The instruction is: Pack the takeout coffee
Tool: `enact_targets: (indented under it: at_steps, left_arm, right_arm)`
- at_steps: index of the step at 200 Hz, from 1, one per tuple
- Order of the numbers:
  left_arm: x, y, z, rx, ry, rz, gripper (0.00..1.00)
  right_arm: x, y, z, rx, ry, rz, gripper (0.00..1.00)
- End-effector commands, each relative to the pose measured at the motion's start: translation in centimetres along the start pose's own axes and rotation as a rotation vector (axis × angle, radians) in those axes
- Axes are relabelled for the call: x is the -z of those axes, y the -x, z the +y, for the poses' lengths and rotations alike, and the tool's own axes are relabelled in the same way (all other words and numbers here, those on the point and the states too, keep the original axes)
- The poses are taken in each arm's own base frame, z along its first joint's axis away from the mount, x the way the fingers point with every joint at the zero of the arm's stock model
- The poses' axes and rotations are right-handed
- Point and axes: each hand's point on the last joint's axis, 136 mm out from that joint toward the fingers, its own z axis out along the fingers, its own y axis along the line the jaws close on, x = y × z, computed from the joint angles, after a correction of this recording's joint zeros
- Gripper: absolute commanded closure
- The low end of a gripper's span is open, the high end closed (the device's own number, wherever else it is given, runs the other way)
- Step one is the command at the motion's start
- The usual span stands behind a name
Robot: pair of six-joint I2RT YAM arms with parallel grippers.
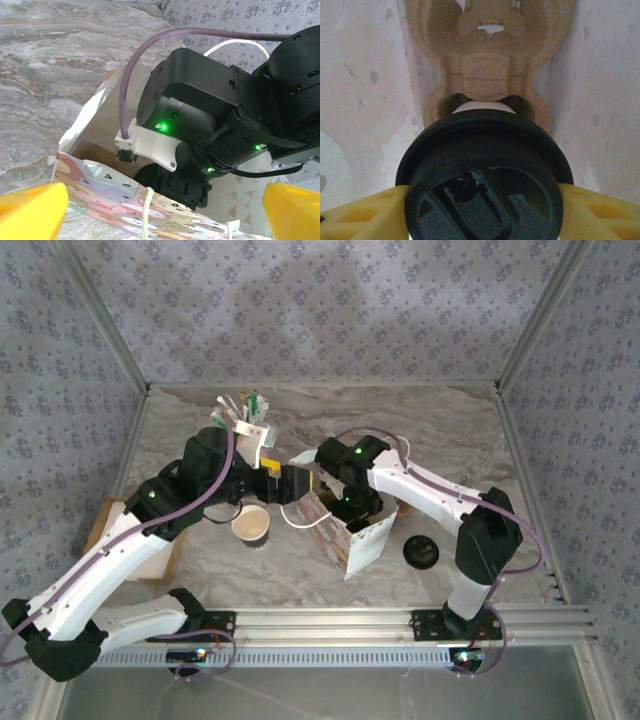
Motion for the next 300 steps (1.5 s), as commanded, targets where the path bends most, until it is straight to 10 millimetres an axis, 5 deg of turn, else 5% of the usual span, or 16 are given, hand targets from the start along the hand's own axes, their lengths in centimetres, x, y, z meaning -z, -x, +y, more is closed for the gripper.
enact_targets:
  at_steps: [1,300]
  left_arm:
    - [0.4,1.2,-0.9,-0.025,-0.024,-0.04,0.0]
    - [-0.1,1.1,-0.7,-0.026,-0.015,-0.034,0.0]
  right_arm:
    - [-3.3,-0.1,0.1,0.01,0.016,0.064,0.32]
    - [-4.9,0.2,-0.2,0.013,0.026,0.057,0.32]
